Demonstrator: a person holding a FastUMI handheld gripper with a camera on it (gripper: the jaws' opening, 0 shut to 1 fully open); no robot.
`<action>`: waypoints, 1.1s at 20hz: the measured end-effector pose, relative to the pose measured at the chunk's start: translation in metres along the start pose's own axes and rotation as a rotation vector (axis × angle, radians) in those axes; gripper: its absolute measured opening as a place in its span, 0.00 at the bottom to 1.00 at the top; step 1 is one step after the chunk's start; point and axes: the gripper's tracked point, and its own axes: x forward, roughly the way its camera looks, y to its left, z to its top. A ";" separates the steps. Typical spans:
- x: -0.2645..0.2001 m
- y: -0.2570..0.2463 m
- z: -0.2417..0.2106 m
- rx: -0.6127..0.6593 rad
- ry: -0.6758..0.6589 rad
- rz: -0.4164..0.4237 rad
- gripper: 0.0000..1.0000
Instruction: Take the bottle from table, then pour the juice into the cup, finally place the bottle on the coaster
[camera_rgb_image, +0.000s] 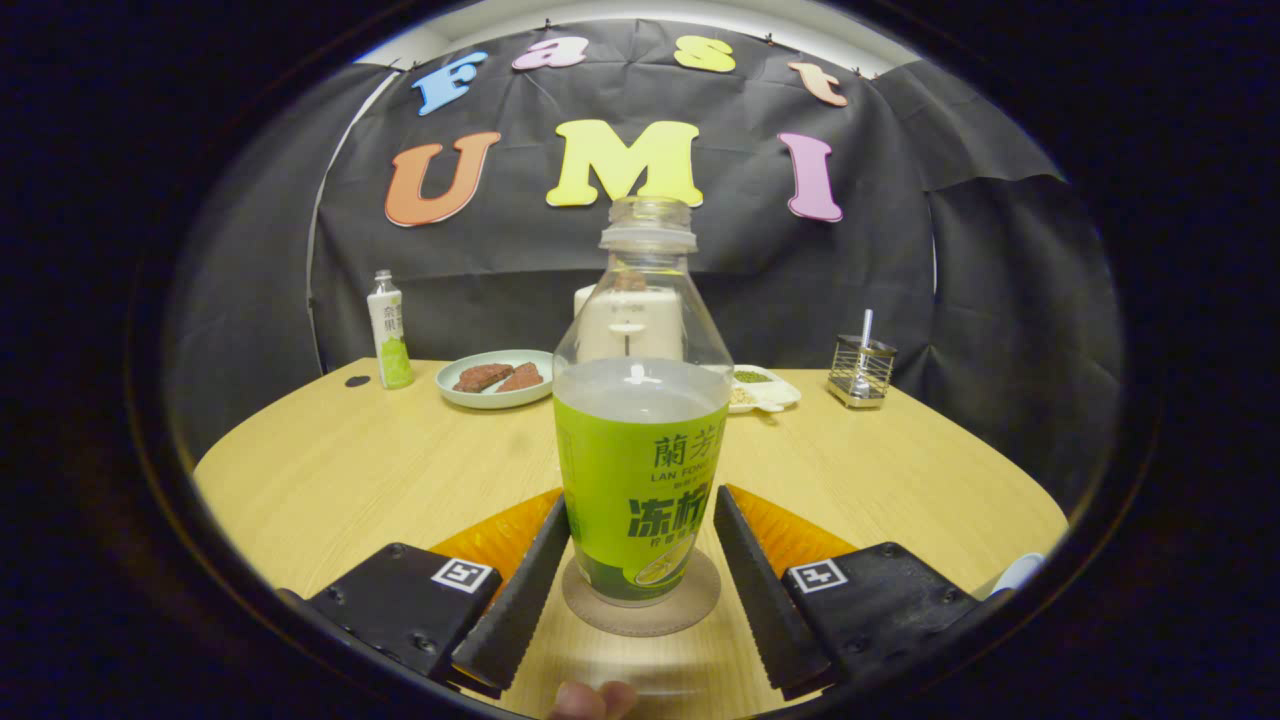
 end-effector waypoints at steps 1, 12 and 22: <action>-0.001 -0.001 0.002 -0.008 0.005 0.002 0.93; -0.088 0.010 0.042 -0.008 -0.142 0.026 1.00; -0.232 -0.002 0.068 0.001 -0.345 0.004 1.00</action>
